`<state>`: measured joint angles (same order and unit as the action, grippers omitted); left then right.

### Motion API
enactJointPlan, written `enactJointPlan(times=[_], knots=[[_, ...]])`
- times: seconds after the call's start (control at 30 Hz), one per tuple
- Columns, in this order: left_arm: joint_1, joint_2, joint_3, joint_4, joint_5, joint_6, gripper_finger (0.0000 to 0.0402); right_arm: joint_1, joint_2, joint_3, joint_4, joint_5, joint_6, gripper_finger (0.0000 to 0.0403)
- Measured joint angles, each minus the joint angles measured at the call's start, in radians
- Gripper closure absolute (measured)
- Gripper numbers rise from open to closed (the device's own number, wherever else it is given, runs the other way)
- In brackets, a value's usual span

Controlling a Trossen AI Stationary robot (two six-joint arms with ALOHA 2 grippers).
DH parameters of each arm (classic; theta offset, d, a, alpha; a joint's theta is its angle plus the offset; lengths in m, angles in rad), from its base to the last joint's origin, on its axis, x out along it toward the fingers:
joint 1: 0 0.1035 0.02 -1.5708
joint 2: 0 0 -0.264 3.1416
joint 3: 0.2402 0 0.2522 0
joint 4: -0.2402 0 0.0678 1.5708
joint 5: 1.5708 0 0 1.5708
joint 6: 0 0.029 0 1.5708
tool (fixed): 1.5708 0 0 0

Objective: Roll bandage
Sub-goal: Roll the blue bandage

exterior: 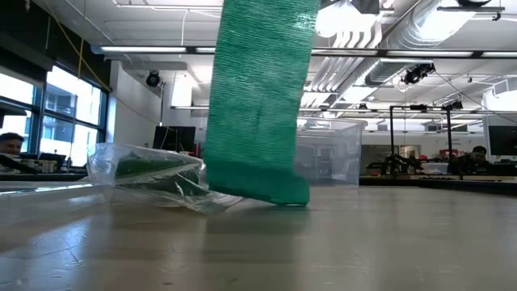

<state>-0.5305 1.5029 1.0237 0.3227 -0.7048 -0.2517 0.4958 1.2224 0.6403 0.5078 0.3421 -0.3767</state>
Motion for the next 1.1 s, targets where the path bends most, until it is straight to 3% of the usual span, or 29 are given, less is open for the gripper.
enactJointPlan(times=[0.13,0.27,0.63,0.77,0.87,1.1], knots=[[0.001,0.016,0.0,0.047,0.0,0.0,0.0252,0.013,0.0,0.0,0.041,0.035,-0.018,0.0189],[0.003,0.024,0.0,0.077,0.007,0.0,0.0252,0.008,0.0,0.0,0.069,0.076,-0.021,0.0218],[0.015,0.024,0.0,0.118,0.022,0.0,0.0252,0.002,0.01,0.0,0.112,0.051,-0.063,0.0282],[0.017,0.024,0.0,0.118,0.024,-0.006,0.0252,0.002,0.009,0.0,0.152,0.05,-0.046,0.0344],[0.023,0.021,0.0,0.117,0.08,0.008,0.0243,0.003,0.009,0.0,0.169,0.045,-0.048,0.039],[0.022,-0.009,0.002,0.04,0.125,0.063,0.0214,0.007,-0.006,0.0,0.168,0.052,0.014,0.0398]])
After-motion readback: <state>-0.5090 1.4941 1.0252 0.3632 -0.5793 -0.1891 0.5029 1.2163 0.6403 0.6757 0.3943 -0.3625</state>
